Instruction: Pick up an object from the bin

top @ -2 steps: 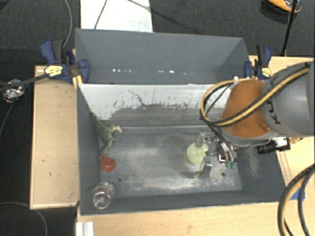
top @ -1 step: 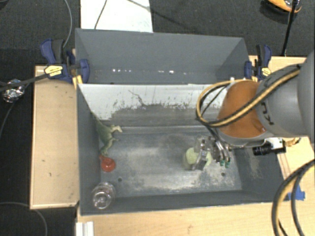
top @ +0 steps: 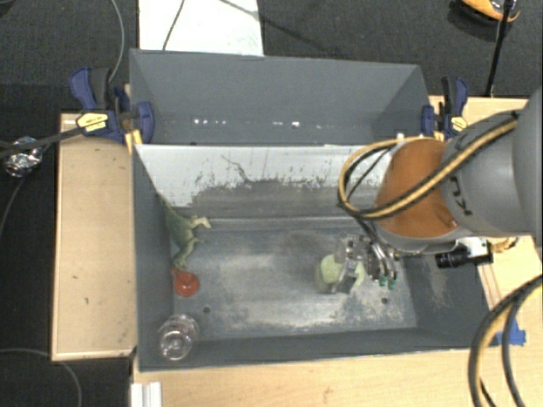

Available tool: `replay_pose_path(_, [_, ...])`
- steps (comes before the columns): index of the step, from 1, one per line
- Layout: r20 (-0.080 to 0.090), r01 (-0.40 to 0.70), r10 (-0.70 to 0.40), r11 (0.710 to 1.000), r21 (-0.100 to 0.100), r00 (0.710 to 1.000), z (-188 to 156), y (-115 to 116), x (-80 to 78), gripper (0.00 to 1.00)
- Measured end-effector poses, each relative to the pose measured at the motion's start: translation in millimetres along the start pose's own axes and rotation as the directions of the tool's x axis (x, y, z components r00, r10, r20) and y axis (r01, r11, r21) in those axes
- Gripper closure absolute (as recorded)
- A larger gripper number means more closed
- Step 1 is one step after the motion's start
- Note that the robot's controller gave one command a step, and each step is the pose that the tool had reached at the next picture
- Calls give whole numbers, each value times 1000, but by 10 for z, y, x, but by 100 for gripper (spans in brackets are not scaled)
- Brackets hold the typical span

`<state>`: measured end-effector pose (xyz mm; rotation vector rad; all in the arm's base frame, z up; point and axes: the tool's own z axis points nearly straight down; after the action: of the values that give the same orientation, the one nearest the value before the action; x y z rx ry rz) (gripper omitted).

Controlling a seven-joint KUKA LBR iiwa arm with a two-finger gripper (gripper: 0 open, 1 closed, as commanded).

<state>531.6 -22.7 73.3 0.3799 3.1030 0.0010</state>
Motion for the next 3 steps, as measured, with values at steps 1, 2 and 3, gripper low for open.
replay_pose_path(1, [-4,1,-1,1000,1,1000,-49,-2,14,100])
replay_pose_path(2, [-11,2,-2,1000,2,1000,-254,-4,29,100])
replay_pose_path(3, [-7,2,-2,1000,1,1000,-489,-1,15,100])
